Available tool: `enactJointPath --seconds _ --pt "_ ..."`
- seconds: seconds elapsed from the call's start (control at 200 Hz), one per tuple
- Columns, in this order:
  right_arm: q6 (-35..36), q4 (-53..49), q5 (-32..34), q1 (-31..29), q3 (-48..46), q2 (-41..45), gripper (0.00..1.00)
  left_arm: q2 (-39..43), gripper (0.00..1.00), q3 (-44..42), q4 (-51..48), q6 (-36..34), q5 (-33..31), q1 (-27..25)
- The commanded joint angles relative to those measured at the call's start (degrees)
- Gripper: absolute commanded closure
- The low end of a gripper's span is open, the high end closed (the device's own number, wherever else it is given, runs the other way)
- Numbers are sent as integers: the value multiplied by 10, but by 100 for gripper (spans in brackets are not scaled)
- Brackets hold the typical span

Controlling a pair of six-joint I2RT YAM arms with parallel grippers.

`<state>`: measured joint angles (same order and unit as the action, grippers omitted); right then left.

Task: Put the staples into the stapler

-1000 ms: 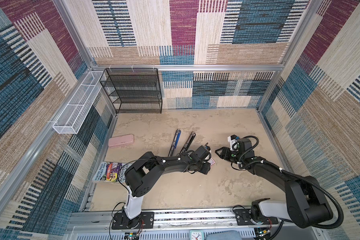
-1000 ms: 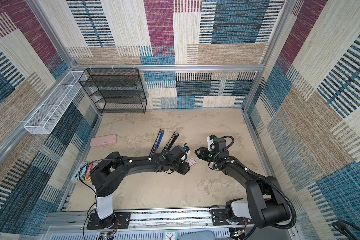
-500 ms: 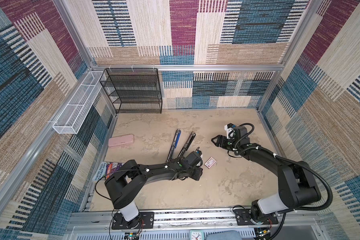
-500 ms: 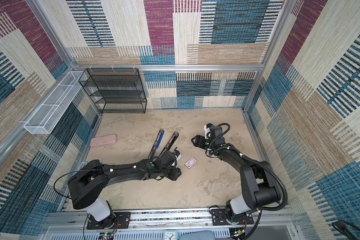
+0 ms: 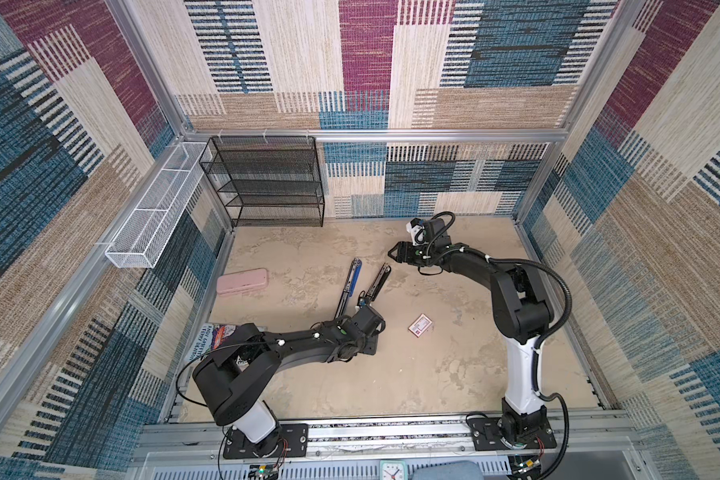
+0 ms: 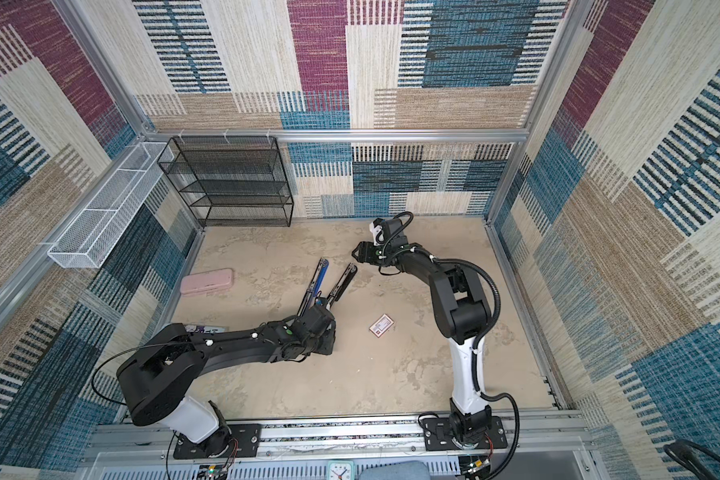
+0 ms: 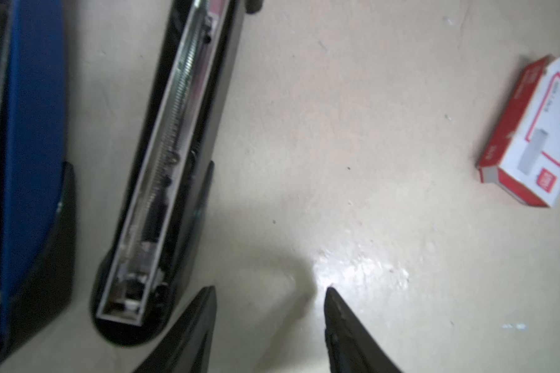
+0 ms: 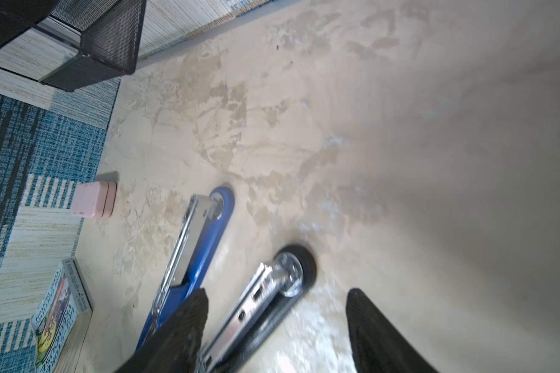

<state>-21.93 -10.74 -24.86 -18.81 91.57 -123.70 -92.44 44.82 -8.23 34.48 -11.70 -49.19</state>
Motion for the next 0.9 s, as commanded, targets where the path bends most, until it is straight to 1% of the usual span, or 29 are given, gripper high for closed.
enactJointPath --seconds 0.0,0.135,0.21,0.27,0.336,0.391,0.551,0.631,0.741,0.836,0.896 --pt "12 -48 -18 -3 73 -55 29 -11 43 -1 -24 22 -12 10" --pt "15 -92 -47 -6 175 -133 39 -19 43 5 -34 22 -30 33" --pt "22 -117 -47 -10 212 -159 41 -18 43 7 -37 20 -34 49" --pt "26 -124 -47 -13 220 -167 41 -17 43 7 -38 19 -34 61" --pt "31 -127 -53 -15 215 -168 45 -17 44 9 -41 16 -37 70" --pt "35 -125 -56 -16 197 -162 47 -19 44 11 -43 16 -42 77" --pt "42 -84 -55 -18 108 -125 47 -30 44 23 -47 12 -52 103" --pt "47 -76 -35 -18 95 -115 45 -36 44 35 -52 10 -54 113" --pt "50 -82 -41 -18 129 -121 40 -35 44 43 -57 14 -48 115" --pt "49 -99 -48 -21 187 -141 37 -27 44 38 -55 33 -21 110" --pt "50 -111 -54 -24 231 -163 36 -19 44 30 -51 45 -12 101"
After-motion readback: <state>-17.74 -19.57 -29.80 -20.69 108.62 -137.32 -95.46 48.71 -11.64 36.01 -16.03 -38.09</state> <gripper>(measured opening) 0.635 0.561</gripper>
